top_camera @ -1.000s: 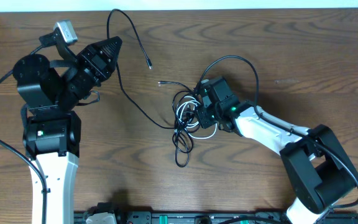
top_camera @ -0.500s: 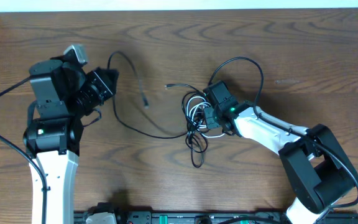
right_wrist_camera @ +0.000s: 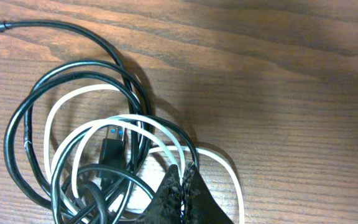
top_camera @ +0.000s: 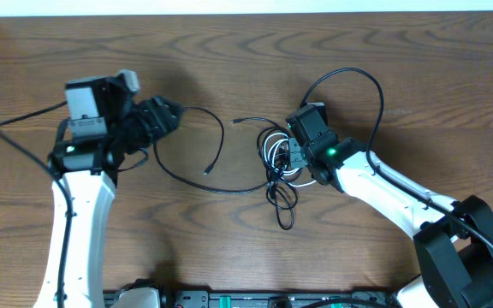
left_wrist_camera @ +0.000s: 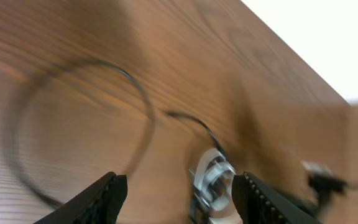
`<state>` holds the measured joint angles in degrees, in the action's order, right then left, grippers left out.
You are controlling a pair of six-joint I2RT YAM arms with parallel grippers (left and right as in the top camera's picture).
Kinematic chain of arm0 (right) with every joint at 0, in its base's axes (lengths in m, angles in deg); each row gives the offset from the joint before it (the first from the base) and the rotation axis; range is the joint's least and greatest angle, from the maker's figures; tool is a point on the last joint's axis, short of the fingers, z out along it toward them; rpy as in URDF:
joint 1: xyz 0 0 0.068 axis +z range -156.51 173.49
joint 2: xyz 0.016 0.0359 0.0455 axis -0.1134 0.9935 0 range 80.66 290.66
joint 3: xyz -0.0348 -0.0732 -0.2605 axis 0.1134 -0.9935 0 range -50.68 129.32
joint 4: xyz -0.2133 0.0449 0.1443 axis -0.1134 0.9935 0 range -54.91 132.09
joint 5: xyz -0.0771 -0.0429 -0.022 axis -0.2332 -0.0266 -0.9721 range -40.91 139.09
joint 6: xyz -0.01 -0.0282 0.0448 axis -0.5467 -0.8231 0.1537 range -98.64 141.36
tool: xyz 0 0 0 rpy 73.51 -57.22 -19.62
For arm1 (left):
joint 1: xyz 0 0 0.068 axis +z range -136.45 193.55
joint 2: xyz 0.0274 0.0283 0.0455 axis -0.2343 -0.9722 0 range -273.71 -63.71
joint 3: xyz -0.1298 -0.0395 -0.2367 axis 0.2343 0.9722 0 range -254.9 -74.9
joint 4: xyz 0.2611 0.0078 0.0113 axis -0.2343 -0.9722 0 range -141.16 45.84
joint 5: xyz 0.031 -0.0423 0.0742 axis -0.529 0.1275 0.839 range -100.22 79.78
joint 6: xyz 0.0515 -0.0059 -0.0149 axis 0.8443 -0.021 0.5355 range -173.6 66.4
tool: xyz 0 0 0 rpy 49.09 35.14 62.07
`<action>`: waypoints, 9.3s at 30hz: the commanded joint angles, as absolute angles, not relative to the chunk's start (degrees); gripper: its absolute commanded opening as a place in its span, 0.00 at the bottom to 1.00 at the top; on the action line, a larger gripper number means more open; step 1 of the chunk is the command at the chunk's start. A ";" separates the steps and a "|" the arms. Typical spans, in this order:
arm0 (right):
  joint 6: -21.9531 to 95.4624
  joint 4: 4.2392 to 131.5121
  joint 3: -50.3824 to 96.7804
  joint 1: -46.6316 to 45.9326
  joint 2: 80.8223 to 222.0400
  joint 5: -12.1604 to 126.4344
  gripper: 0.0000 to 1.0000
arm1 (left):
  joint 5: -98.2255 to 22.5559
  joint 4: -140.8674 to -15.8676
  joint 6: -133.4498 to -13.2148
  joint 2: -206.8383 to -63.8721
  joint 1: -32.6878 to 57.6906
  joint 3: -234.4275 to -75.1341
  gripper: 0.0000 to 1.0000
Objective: Untangle cables
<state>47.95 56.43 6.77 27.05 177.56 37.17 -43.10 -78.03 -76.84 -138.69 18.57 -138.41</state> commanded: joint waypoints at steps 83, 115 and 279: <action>46.55 42.42 -1.29 18.46 177.43 77.82 0.35 | -44.00 -70.29 -78.57 -171.12 1.85 -138.89 0.08; 46.57 28.87 -9.25 24.32 177.43 71.46 0.20 | -52.83 -72.41 -72.01 -171.15 -2.18 -138.89 0.07; 48.47 26.38 -8.24 6.61 169.58 79.20 0.04 | -43.61 -78.62 -67.99 -171.12 -2.18 -138.89 0.07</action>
